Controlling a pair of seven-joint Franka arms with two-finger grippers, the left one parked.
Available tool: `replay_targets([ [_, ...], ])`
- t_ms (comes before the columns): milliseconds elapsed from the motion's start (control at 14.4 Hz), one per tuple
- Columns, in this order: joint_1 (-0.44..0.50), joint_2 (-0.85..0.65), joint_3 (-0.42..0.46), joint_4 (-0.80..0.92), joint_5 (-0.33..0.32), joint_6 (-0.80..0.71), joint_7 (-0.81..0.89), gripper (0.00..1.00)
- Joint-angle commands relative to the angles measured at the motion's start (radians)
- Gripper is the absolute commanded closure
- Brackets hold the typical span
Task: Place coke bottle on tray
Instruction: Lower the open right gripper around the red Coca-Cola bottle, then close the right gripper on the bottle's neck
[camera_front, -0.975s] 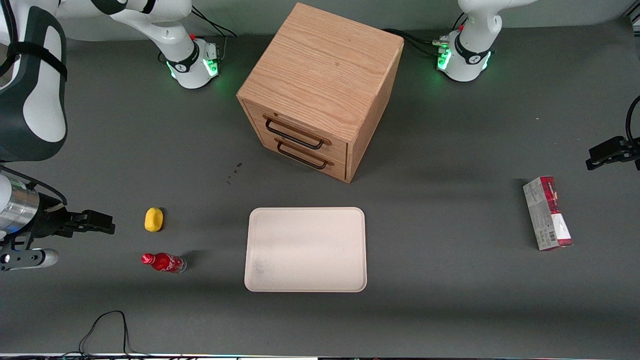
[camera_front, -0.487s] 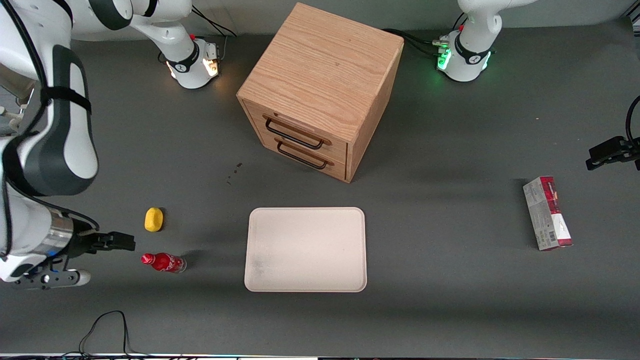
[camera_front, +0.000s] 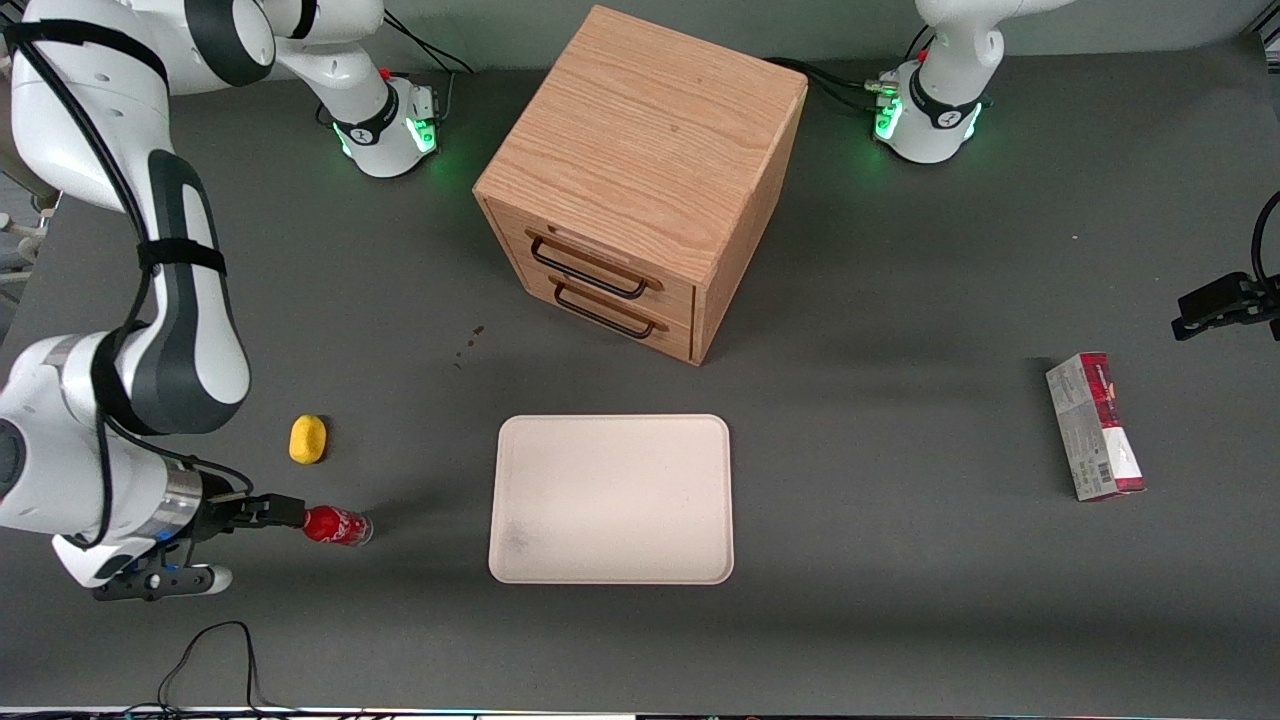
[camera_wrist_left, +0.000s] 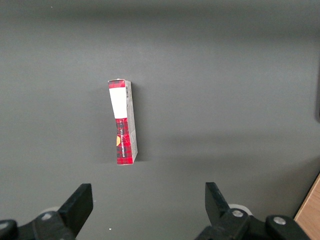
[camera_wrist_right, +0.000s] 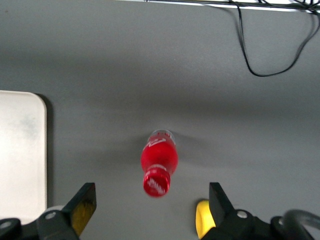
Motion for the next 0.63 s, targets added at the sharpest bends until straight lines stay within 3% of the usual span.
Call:
replay_targets([
  [0, 0.004, -0.002, 0.000, -0.095, 0.009, 0.118, -0.004, 0.00],
  [557, 0.007, -0.012, 0.000, -0.173, 0.009, 0.155, -0.009, 0.00],
])
